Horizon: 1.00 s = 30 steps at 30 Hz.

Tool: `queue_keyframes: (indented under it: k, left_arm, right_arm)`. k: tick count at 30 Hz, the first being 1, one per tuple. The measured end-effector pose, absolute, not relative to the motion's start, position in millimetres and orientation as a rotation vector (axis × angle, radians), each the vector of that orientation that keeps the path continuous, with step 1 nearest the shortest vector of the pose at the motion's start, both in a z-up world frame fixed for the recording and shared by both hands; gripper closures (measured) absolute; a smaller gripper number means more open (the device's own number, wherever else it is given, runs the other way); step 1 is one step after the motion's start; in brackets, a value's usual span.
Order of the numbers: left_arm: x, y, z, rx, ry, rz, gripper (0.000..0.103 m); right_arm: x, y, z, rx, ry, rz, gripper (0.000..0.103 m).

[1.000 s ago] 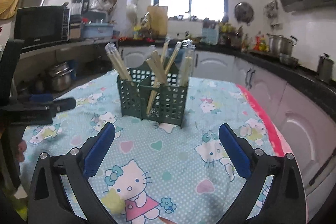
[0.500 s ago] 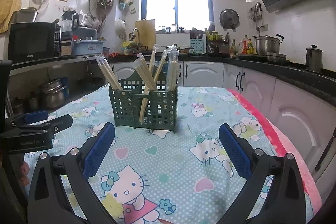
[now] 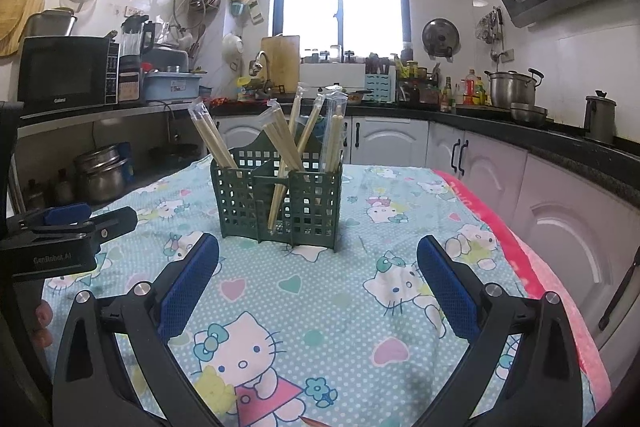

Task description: Organize utensils

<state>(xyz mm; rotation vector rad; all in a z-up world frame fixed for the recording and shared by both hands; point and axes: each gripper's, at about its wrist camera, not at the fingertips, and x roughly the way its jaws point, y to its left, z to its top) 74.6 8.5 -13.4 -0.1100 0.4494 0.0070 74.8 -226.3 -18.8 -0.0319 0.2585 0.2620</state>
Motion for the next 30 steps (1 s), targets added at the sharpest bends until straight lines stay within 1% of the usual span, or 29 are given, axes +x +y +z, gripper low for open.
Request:
queue_keyframes:
  k: [30]
  left_arm:
    - [75.4, 10.0, -8.0, -0.114, 0.437, 0.014, 0.01]
  right_arm:
    - [75.7, -224.3, -19.7, -0.036, 0.26, 0.265, 0.006]
